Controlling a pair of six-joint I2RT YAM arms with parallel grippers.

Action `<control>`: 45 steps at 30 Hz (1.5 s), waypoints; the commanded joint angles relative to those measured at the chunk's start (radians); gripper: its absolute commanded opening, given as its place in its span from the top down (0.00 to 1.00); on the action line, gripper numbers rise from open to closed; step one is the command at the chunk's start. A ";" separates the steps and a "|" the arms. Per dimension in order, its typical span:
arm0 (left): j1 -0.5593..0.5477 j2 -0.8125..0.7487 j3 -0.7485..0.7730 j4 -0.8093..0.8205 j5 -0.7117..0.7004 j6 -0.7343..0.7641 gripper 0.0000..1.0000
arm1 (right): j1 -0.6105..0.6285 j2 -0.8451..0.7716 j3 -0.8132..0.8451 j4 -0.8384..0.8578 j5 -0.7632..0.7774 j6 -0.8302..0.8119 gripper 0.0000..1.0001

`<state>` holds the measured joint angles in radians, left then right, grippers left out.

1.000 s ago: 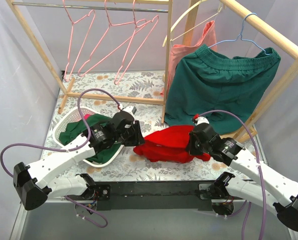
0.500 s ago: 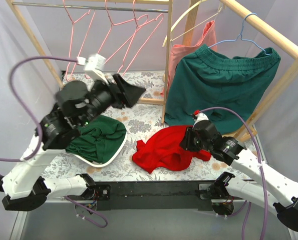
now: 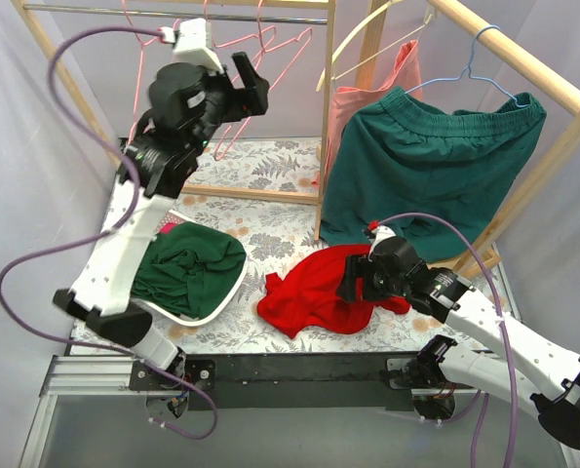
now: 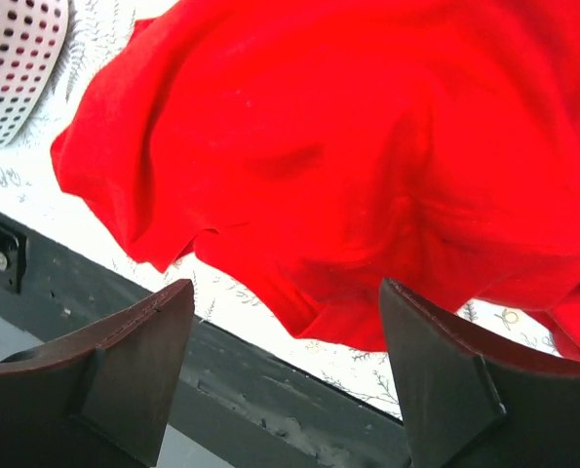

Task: Place the t-shirt on the hanger
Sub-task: Pick up the hanger from the clothesline.

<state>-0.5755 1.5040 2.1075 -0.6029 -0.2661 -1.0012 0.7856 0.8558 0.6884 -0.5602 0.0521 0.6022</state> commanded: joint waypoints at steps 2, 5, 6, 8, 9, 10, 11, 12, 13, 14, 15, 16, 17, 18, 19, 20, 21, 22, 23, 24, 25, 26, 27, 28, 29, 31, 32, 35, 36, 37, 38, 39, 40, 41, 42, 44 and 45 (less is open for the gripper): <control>0.066 0.104 0.077 -0.106 0.111 0.085 0.21 | -0.002 -0.026 -0.023 0.045 -0.046 -0.027 0.15; 0.077 0.139 0.103 -0.130 0.120 0.113 0.25 | -0.002 -0.040 -0.032 0.045 -0.046 -0.032 0.16; 0.077 0.140 0.080 -0.129 0.105 0.118 0.27 | -0.002 -0.043 -0.033 0.046 -0.046 -0.032 0.16; 0.080 0.139 0.060 -0.126 0.105 0.128 0.37 | -0.002 -0.052 -0.036 0.046 -0.046 -0.030 0.19; 0.080 0.140 0.054 -0.127 0.116 0.127 0.40 | -0.002 -0.057 -0.035 0.045 -0.046 -0.032 0.20; 0.078 0.140 0.040 -0.126 0.122 0.127 0.44 | -0.002 -0.058 -0.033 0.046 -0.046 -0.028 0.21; 0.080 0.139 0.034 -0.124 0.128 0.127 0.49 | -0.002 -0.066 -0.033 0.045 -0.046 -0.028 0.23; 0.078 0.139 0.032 -0.123 0.137 0.122 0.56 | -0.002 -0.070 -0.035 0.045 -0.044 -0.028 0.25; 0.080 0.139 0.031 -0.121 0.145 0.122 0.59 | 0.000 -0.072 -0.035 0.043 -0.043 -0.030 0.25; 0.078 0.136 0.029 -0.118 0.146 0.121 0.62 | -0.002 -0.073 -0.038 0.045 -0.040 -0.028 0.27; 0.080 0.133 0.029 -0.115 0.146 0.124 0.66 | -0.002 -0.074 -0.038 0.043 -0.037 -0.027 0.28; 0.080 0.131 0.031 -0.112 0.146 0.124 0.66 | -0.002 -0.074 -0.039 0.045 -0.038 -0.027 0.29; 0.078 0.130 0.029 -0.107 0.146 0.127 0.68 | -0.002 -0.070 -0.041 0.046 -0.038 -0.025 0.30; 0.078 0.127 0.029 -0.106 0.146 0.131 0.71 | -0.002 -0.069 -0.041 0.046 -0.040 -0.025 0.30; 0.078 0.125 0.031 -0.101 0.148 0.131 0.73 | -0.002 -0.066 -0.040 0.046 -0.040 -0.024 0.30; 0.078 0.127 0.034 -0.100 0.148 0.133 0.75 | -0.002 -0.063 -0.038 0.046 -0.038 -0.024 0.31; 0.078 0.127 0.035 -0.097 0.149 0.131 0.78 | -0.003 -0.061 -0.032 0.046 -0.038 -0.025 0.31; 0.078 0.128 0.039 -0.097 0.151 0.130 0.85 | 0.000 -0.058 -0.030 0.046 -0.038 -0.025 0.31; 0.078 0.127 0.042 -0.094 0.153 0.130 0.88 | -0.002 -0.052 -0.027 0.046 -0.037 -0.027 0.31; 0.078 0.128 0.049 -0.089 0.153 0.130 0.92 | -0.002 -0.051 -0.023 0.046 -0.038 -0.028 0.31; 0.080 0.128 0.054 -0.087 0.151 0.130 0.99 | -0.002 -0.047 -0.018 0.045 -0.037 -0.030 0.32; 0.078 0.127 0.058 -0.084 0.151 0.134 1.00 | -0.002 -0.043 -0.017 0.043 -0.037 -0.032 0.32; 0.078 0.127 0.071 -0.080 0.153 0.134 1.00 | -0.002 -0.040 -0.015 0.043 -0.038 -0.035 0.32; 0.077 0.125 0.078 -0.078 0.159 0.138 1.00 | -0.003 -0.037 -0.012 0.045 -0.038 -0.033 0.32; 0.077 0.118 0.085 -0.074 0.165 0.138 1.00 | 0.000 -0.037 -0.010 0.043 -0.038 -0.035 0.32; 0.078 0.104 0.091 -0.055 0.186 0.139 1.00 | -0.002 -0.034 -0.007 0.045 -0.037 -0.036 0.32; 0.078 0.091 0.092 -0.051 0.188 0.141 1.00 | -0.002 -0.034 -0.007 0.043 -0.037 -0.036 0.32; 0.078 0.070 0.089 -0.043 0.186 0.148 1.00 | -0.002 -0.034 -0.009 0.045 -0.035 -0.036 0.32; 0.078 0.062 0.086 -0.041 0.188 0.150 1.00 | -0.002 -0.035 -0.009 0.043 -0.035 -0.036 0.32; 0.078 0.059 0.077 -0.040 0.188 0.150 1.00 | -0.002 -0.035 -0.010 0.045 -0.037 -0.036 0.32; 0.078 0.056 0.074 -0.041 0.188 0.151 1.00 | -0.002 -0.034 -0.012 0.045 -0.037 -0.036 0.32; 0.078 0.048 0.066 -0.047 0.189 0.150 1.00 | -0.003 -0.034 -0.012 0.043 -0.037 -0.036 0.32; 0.078 0.041 0.049 -0.052 0.200 0.150 1.00 | -0.002 -0.034 -0.012 0.045 -0.037 -0.036 0.32; 0.078 0.033 0.037 -0.057 0.206 0.150 1.00 | -0.002 -0.032 -0.010 0.045 -0.037 -0.036 0.32; 0.078 0.015 0.023 -0.060 0.209 0.144 1.00 | -0.002 -0.034 -0.010 0.045 -0.035 -0.036 0.32; 0.078 -0.010 -0.020 -0.075 0.232 0.142 1.00 | -0.002 -0.037 -0.012 0.043 -0.035 -0.035 0.32; 0.078 -0.039 -0.033 -0.081 0.240 0.144 1.00 | -0.002 -0.037 -0.012 0.042 -0.031 -0.035 0.32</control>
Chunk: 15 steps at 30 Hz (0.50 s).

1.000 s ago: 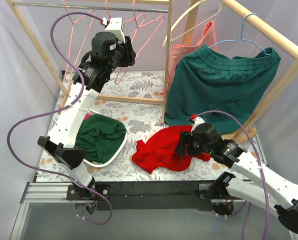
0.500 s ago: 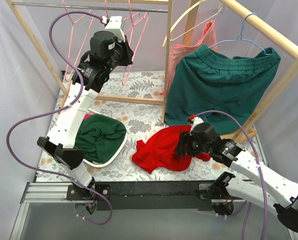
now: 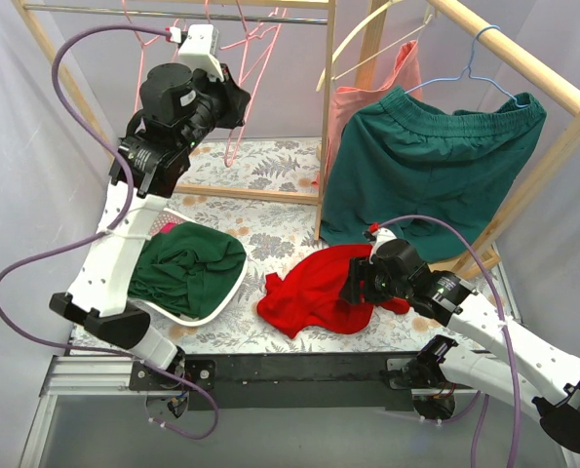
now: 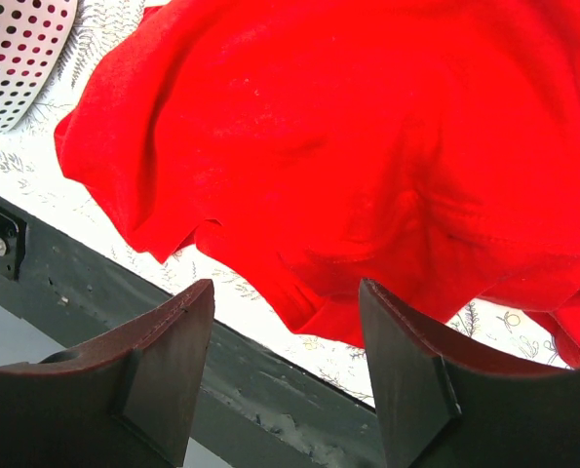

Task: Place the t-shirt on the hanger
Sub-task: Pick up the hanger from the clothesline.

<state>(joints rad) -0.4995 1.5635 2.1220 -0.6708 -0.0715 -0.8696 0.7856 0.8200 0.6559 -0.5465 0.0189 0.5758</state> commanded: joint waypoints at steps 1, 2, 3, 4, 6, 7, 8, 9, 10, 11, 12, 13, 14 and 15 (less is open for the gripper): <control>0.001 -0.117 -0.065 -0.021 0.058 0.012 1.00 | -0.002 -0.002 0.022 0.026 0.003 -0.008 0.32; 0.003 -0.135 -0.103 -0.032 0.062 0.014 1.00 | -0.002 -0.002 0.024 0.025 0.006 -0.008 0.32; 0.003 -0.158 -0.128 -0.038 0.064 0.015 1.00 | -0.003 -0.004 0.024 0.023 0.009 -0.008 0.32; 0.003 -0.196 -0.146 -0.049 0.064 0.018 1.00 | -0.002 -0.004 0.024 0.023 0.009 -0.008 0.32; 0.003 -0.239 -0.220 -0.076 0.070 0.018 1.00 | -0.002 -0.002 0.028 0.022 0.012 -0.008 0.32; 0.003 -0.287 -0.249 -0.082 0.105 0.021 1.00 | 0.000 0.001 0.031 0.023 0.013 -0.008 0.32; 0.003 -0.310 -0.311 -0.096 0.140 0.021 1.00 | -0.002 0.002 0.033 0.019 0.018 -0.010 0.32; 0.003 -0.333 -0.339 -0.102 0.157 0.021 1.00 | 0.000 0.004 0.040 0.016 0.022 -0.013 0.32; 0.003 -0.388 -0.373 -0.111 0.164 0.023 1.00 | -0.002 0.005 0.045 0.014 0.026 -0.016 0.32; 0.003 -0.411 -0.401 -0.131 0.182 0.023 1.00 | 0.000 0.005 0.050 0.011 0.038 -0.024 0.32; 0.003 -0.440 -0.459 -0.142 0.194 0.026 1.00 | 0.000 0.005 0.053 0.008 0.047 -0.025 0.32; 0.003 -0.468 -0.486 -0.153 0.209 0.030 1.00 | -0.002 0.007 0.063 -0.004 0.055 -0.030 0.32; 0.003 -0.527 -0.513 -0.176 0.223 0.035 1.00 | -0.002 0.007 0.067 -0.007 0.067 -0.033 0.32; 0.003 -0.554 -0.567 -0.190 0.269 0.041 1.00 | -0.002 0.005 0.070 -0.012 0.072 -0.039 0.32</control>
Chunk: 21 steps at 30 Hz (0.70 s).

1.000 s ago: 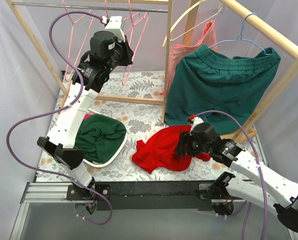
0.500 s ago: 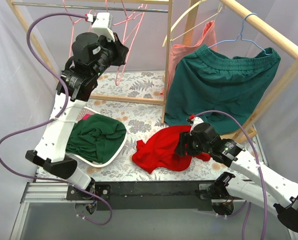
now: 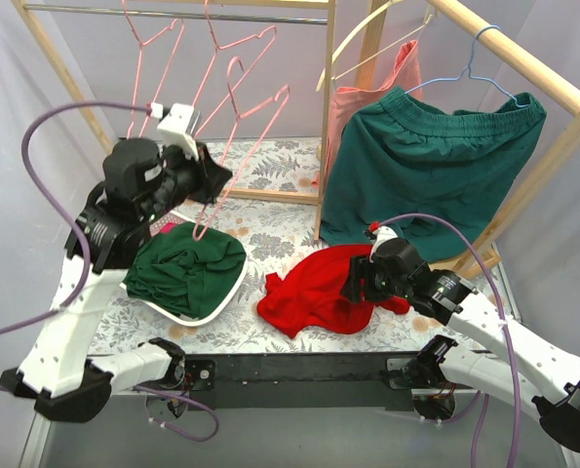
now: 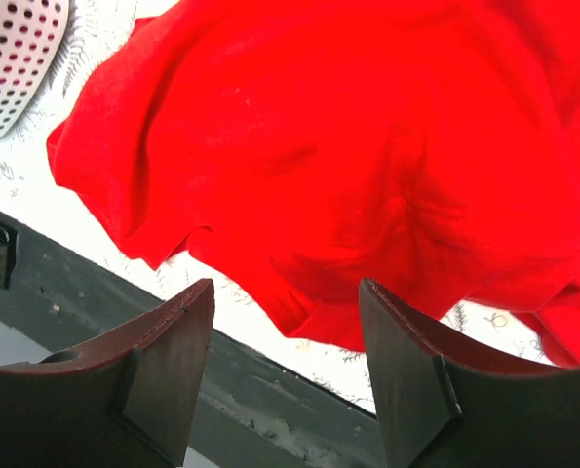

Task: Place the t-shirt on the hanger
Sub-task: Pick up the hanger from the clothesline, then place the T-shirt on the hanger.

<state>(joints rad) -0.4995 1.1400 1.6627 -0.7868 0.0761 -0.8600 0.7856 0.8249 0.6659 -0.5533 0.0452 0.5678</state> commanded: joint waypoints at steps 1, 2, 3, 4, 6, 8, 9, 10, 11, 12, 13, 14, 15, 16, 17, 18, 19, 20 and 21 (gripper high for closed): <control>0.003 -0.155 -0.132 -0.089 0.145 0.041 1.00 | -0.002 -0.004 0.060 -0.013 0.050 -0.034 0.32; 0.003 -0.205 -0.156 -0.127 0.158 0.048 1.00 | -0.002 -0.006 0.058 -0.017 0.057 -0.036 0.32; 0.003 -0.227 -0.178 -0.146 0.228 0.064 1.00 | 0.000 -0.007 0.055 -0.020 0.062 -0.040 0.33; 0.003 -0.253 -0.229 -0.158 0.258 0.078 1.00 | -0.002 -0.012 0.051 -0.025 0.065 -0.042 0.34; 0.003 -0.307 -0.264 -0.201 0.297 0.101 1.00 | -0.002 -0.018 0.029 -0.034 0.073 -0.043 0.35; 0.003 -0.339 -0.308 -0.216 0.350 0.124 1.00 | -0.002 -0.030 0.005 -0.036 0.071 -0.046 0.37; 0.003 -0.359 -0.311 -0.223 0.353 0.125 1.00 | -0.002 -0.035 -0.003 -0.036 0.070 -0.048 0.38; 0.003 -0.362 -0.307 -0.233 0.364 0.134 1.00 | 0.000 -0.047 -0.009 -0.037 0.068 -0.052 0.39; 0.003 -0.367 -0.294 -0.250 0.370 0.147 1.00 | 0.000 -0.056 -0.018 -0.037 0.064 -0.054 0.41; 0.001 -0.371 -0.287 -0.261 0.378 0.157 1.00 | -0.002 -0.064 -0.041 -0.036 0.061 -0.054 0.41; 0.003 -0.367 -0.278 -0.273 0.376 0.188 1.00 | -0.002 -0.081 -0.052 -0.034 0.056 -0.052 0.41; 0.003 -0.364 -0.261 -0.308 0.387 0.206 1.00 | 0.000 -0.089 -0.066 -0.034 0.038 -0.048 0.41; 0.003 -0.359 -0.259 -0.325 0.392 0.231 1.00 | 0.003 -0.095 -0.092 -0.030 0.029 -0.042 0.41; 0.003 -0.350 -0.255 -0.345 0.392 0.257 1.00 | 0.006 -0.107 -0.109 -0.022 0.021 -0.036 0.41; 0.003 -0.345 -0.247 -0.385 0.413 0.274 1.00 | 0.007 -0.112 -0.124 -0.017 0.013 -0.020 0.41; 0.003 -0.341 -0.235 -0.405 0.419 0.288 1.00 | 0.013 -0.116 -0.137 -0.011 0.010 -0.016 0.41; -0.011 -0.339 -0.233 -0.416 0.425 0.292 1.00 | 0.015 -0.119 -0.153 -0.001 0.013 -0.010 0.41; -0.022 -0.351 -0.233 -0.404 0.433 0.276 1.00 | 0.015 -0.118 -0.158 0.006 0.018 -0.005 0.40; -0.025 -0.353 -0.241 -0.402 0.445 0.276 1.00 | 0.015 -0.115 -0.161 0.012 0.019 0.000 0.40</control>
<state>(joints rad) -0.5053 0.7910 1.3922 -1.1316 0.4534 -0.6346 0.7925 0.7185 0.5285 -0.5793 0.0746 0.5476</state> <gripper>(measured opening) 0.040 0.598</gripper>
